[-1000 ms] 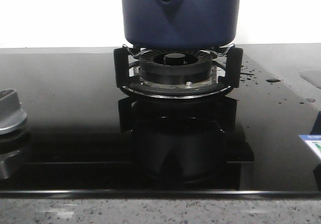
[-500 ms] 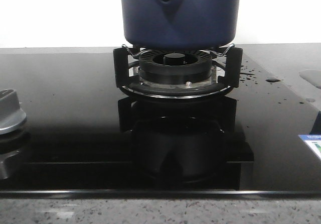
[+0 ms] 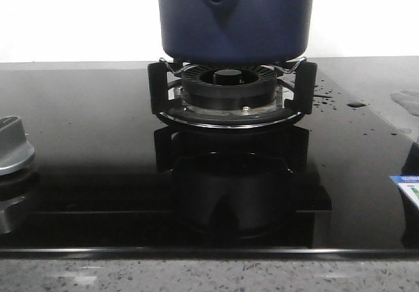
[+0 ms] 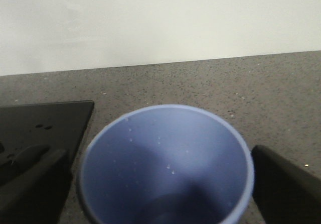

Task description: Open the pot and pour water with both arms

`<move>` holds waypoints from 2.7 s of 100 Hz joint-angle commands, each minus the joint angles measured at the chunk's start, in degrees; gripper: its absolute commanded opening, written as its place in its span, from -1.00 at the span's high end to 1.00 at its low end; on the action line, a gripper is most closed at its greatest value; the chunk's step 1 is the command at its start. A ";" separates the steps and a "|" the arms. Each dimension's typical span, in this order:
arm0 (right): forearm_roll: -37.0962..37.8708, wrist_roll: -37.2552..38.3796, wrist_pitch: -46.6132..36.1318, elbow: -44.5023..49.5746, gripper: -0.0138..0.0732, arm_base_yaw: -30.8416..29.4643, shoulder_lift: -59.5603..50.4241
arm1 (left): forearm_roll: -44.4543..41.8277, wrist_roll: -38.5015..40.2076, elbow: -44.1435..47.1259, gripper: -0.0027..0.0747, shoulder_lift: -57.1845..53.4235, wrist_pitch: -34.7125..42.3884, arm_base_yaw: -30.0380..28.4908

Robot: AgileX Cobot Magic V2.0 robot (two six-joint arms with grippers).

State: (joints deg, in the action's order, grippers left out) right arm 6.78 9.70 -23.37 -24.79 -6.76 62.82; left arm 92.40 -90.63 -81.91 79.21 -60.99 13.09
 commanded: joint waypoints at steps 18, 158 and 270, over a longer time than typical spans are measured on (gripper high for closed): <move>-0.34 1.50 -8.64 -1.67 -0.80 -0.18 6.71 | 6.32 0.52 -1.76 0.56 -2.15 0.23 -0.17; 45.42 1.39 11.88 -39.47 0.39 24.42 7.22 | 1.95 4.05 -1.66 0.56 -12.49 3.38 -0.30; 100.21 0.14 22.15 -43.08 0.39 25.66 15.37 | -0.48 4.05 -1.66 0.56 -14.75 3.38 -0.30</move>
State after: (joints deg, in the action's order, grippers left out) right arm 103.44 10.35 -3.21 -64.63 18.82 79.84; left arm 86.78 -87.13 -81.91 65.78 -59.12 13.06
